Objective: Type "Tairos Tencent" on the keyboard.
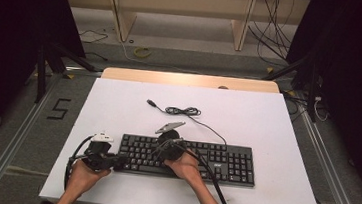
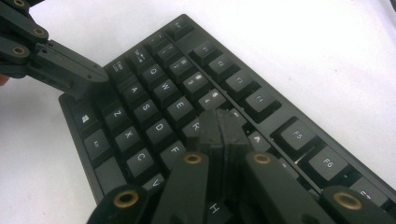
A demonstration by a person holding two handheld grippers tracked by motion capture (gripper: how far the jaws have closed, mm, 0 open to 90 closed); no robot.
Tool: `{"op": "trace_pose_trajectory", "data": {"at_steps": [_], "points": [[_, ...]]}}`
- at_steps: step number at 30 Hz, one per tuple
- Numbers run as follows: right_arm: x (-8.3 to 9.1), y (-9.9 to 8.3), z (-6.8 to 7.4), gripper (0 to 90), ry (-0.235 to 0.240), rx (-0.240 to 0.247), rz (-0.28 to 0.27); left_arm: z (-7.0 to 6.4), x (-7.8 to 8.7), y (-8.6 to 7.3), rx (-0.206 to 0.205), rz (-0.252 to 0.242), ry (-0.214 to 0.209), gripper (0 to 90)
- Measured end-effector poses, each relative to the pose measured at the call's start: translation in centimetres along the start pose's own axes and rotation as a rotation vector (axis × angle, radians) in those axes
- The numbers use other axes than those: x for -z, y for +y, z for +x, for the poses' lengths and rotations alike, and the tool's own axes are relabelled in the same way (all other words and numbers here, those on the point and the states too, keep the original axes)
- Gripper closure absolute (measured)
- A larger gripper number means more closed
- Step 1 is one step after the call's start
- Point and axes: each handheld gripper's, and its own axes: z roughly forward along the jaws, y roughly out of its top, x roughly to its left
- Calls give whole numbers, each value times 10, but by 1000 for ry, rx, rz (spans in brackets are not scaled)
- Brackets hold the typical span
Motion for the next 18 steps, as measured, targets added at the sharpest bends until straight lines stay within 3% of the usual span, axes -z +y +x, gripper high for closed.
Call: {"op": "trace_pose_trajectory", "data": {"at_steps": [18], "points": [[-5,-3,1,900,-13,-5,21,2,-2,-1,4,8,-6,892]]}}
